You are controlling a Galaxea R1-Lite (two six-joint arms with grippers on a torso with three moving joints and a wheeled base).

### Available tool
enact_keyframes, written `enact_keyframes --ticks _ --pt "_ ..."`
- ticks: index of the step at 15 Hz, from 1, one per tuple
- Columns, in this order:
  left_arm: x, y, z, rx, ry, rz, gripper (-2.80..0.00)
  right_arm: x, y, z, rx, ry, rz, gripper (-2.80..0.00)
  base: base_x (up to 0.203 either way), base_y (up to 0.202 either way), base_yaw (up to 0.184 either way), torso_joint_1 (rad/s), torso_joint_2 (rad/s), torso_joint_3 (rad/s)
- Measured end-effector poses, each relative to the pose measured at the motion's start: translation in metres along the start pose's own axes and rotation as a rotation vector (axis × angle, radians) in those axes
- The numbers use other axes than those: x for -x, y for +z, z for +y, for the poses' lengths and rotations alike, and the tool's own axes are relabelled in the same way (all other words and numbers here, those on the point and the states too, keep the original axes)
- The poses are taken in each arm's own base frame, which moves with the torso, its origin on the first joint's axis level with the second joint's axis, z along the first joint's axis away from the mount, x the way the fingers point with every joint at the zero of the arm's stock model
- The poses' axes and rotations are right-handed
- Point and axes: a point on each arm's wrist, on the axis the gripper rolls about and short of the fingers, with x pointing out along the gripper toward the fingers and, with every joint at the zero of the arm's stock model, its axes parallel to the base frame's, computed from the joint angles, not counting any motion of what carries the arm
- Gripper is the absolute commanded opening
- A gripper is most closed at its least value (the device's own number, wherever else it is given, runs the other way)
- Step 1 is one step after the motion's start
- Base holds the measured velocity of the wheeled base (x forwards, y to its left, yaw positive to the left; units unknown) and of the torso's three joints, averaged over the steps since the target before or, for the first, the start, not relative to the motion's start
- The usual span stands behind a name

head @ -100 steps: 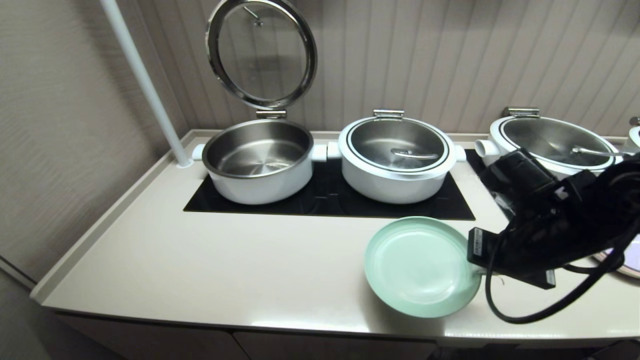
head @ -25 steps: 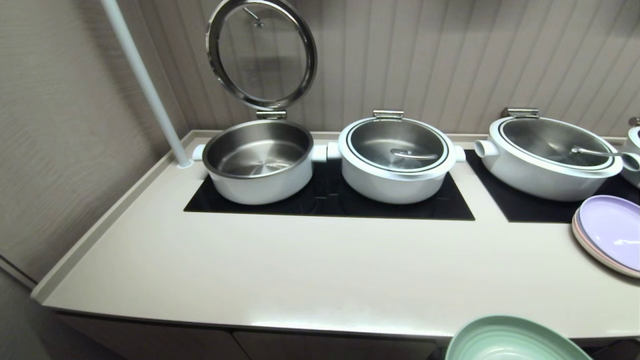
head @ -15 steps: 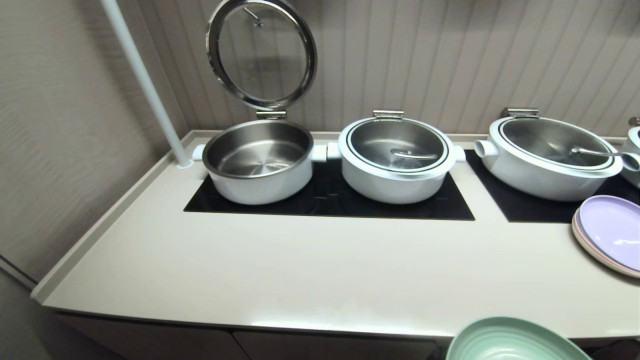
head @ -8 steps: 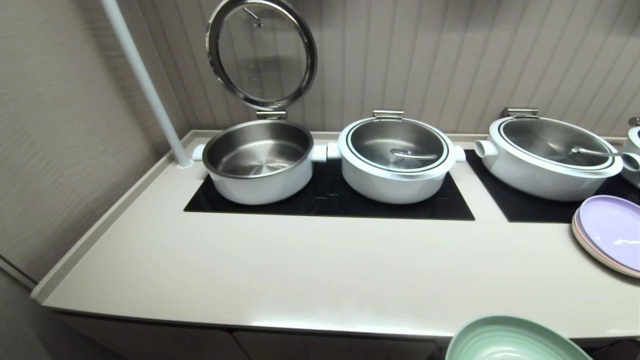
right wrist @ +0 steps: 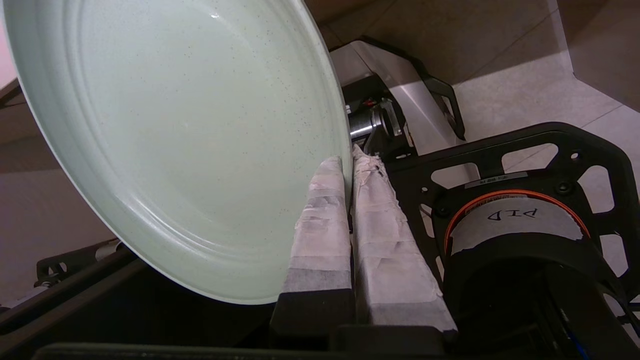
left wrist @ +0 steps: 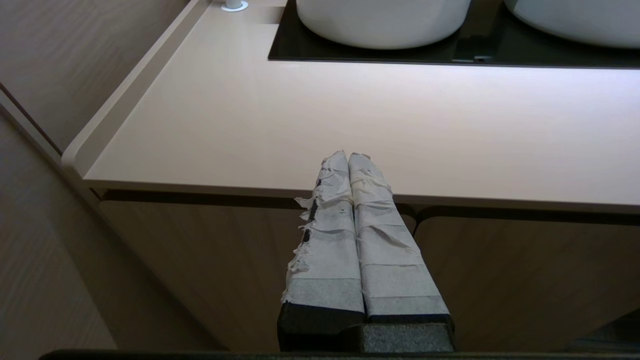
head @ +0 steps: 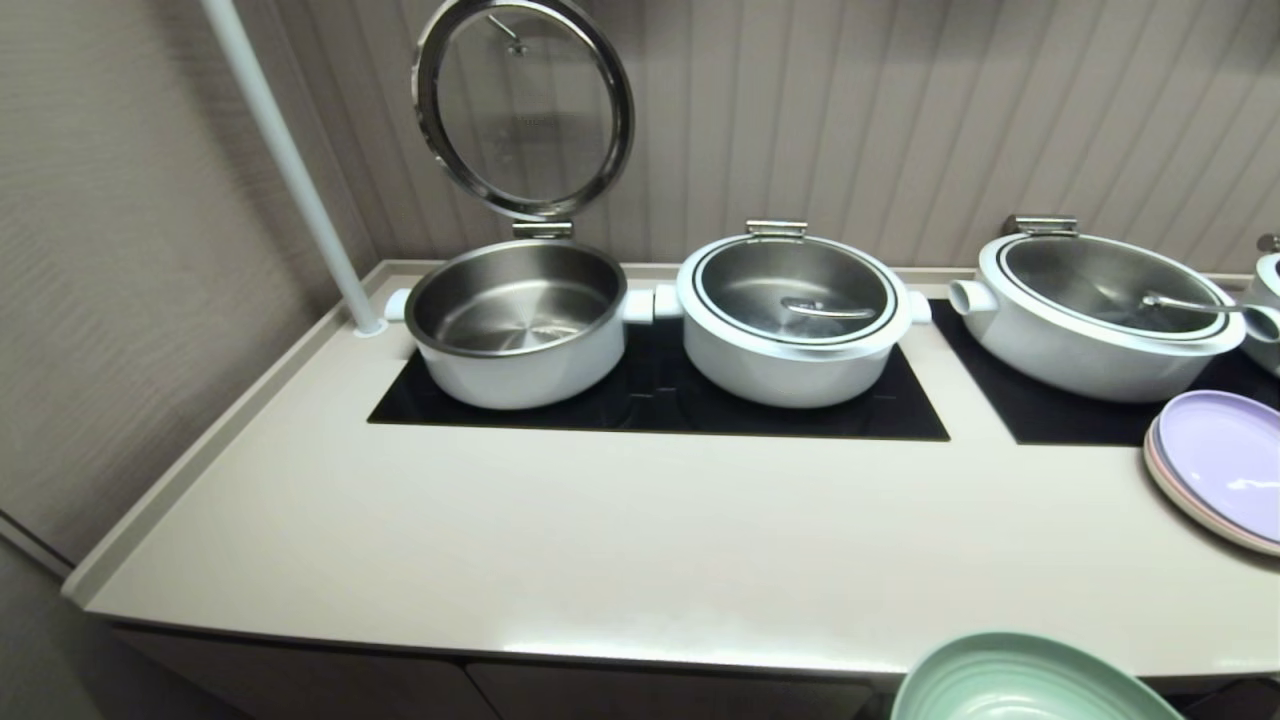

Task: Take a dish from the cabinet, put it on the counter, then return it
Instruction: Put it back into the cabinet

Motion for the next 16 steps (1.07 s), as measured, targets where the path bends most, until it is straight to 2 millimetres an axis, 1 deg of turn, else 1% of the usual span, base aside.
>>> enact_keyframes --ticks 16 --pt "0.0000 0.0000 0.0000 0.000 0.000 0.000 -2.80 0.0000 0.0000 0.0000 0.000 0.001 0.000 -2.80 0.000 0.000 0.000 0.000 0.00 0.000"
